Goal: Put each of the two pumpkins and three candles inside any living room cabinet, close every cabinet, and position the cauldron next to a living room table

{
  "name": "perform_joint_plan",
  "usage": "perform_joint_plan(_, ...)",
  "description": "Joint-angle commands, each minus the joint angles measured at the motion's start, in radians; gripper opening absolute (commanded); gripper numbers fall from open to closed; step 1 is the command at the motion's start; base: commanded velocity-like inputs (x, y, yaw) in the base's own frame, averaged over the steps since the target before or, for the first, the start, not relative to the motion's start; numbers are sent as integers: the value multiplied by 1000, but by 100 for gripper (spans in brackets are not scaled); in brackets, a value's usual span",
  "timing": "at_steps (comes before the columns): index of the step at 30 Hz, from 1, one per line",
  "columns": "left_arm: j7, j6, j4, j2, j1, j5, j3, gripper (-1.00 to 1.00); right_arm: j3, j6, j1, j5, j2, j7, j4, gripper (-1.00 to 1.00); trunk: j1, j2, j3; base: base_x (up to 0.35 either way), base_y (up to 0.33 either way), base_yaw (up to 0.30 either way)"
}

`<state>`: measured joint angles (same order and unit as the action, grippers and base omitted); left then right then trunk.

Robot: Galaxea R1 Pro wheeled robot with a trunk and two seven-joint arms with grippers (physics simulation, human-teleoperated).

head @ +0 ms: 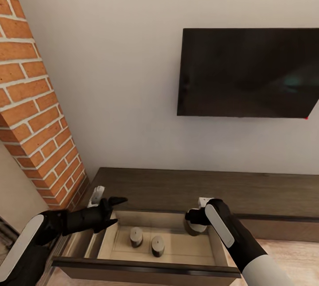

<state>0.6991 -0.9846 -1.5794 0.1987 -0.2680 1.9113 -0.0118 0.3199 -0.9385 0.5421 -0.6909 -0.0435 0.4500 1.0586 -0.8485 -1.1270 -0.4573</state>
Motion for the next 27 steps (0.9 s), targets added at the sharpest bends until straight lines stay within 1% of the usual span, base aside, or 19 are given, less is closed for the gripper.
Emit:
perform_joint_plan(1, -55, -5, 0, 3, 15, 21, -1, 100, 4, 0, 2, -11, -1, 10, -4, -100, -4, -8, -4, 0, 0, 0)
perform_joint_plan(5, -135, -6, 1, 7, 37, 26, -4, 100, 4, 0, 1, -10, -1, 11, -9, -100, -19, -36, -17, 0, 0, 0)
perform_joint_plan(8, -156, -6, 1, 14, 50, 28, -5, 100, 4, 12, 1, -10, -1, 12, -10, -100, -31, -57, -26, 0, 0, 0)
perform_joint_plan(15, -165, -6, 2, 19, 57, 31, -4, 100, 4, 21, 2, -11, -1, 16, -11, -100, -58, -106, -48, 0, 0, 0)
perform_joint_plan(27, -165, -6, 2, 15, 58, 34, -1, 100, 5, 21, 1, -12, -1, 18, -12, -100, -104, -190, -86, 0, 0, 0)
